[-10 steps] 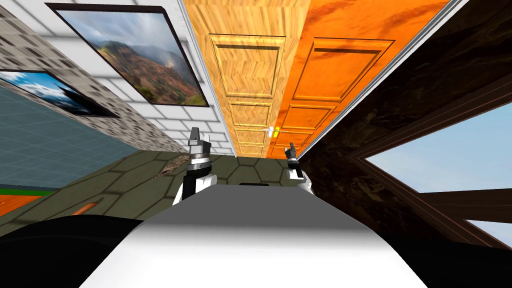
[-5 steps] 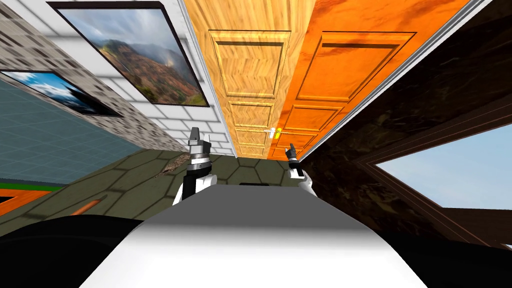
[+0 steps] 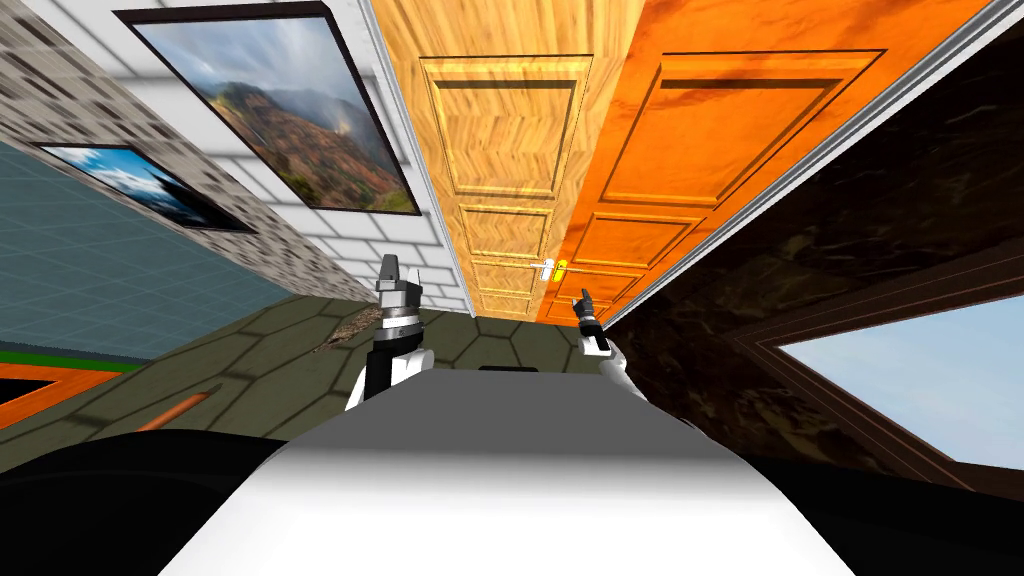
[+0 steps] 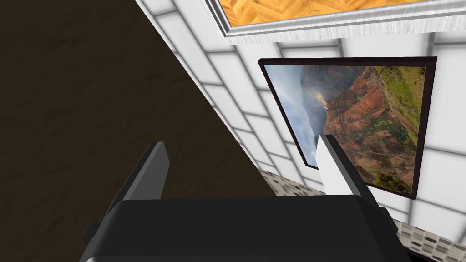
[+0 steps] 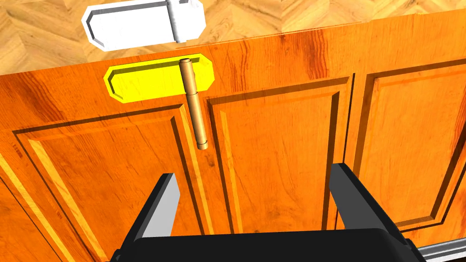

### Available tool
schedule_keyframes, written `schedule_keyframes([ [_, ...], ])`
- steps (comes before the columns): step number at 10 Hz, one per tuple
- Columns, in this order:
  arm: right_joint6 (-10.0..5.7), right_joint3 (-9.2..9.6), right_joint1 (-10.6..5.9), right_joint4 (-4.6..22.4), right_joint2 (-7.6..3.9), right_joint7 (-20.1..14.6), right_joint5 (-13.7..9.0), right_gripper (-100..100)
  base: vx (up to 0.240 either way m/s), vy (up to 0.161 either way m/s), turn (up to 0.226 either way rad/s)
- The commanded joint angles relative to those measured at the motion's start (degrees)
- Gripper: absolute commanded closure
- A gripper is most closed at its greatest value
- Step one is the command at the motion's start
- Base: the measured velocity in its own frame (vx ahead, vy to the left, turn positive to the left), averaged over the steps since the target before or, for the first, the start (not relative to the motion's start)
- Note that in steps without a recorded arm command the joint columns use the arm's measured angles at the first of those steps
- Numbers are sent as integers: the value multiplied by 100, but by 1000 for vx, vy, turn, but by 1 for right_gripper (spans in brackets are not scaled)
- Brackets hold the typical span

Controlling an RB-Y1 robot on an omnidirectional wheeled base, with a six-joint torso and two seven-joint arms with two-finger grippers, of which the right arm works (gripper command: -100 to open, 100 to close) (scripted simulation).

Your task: Pull the door open

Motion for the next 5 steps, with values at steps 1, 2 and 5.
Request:
schedule_keyframes([
  [1, 21, 10, -65, 182, -80, -35, -48, -100, 110, -17, 55],
  [2, 24, 18, -125, 317, -127, -55, -76, -100, 94, -21, 49],
  [5, 32, 41, -299, 709, -262, -112, -155, -100, 93, -31, 61],
])
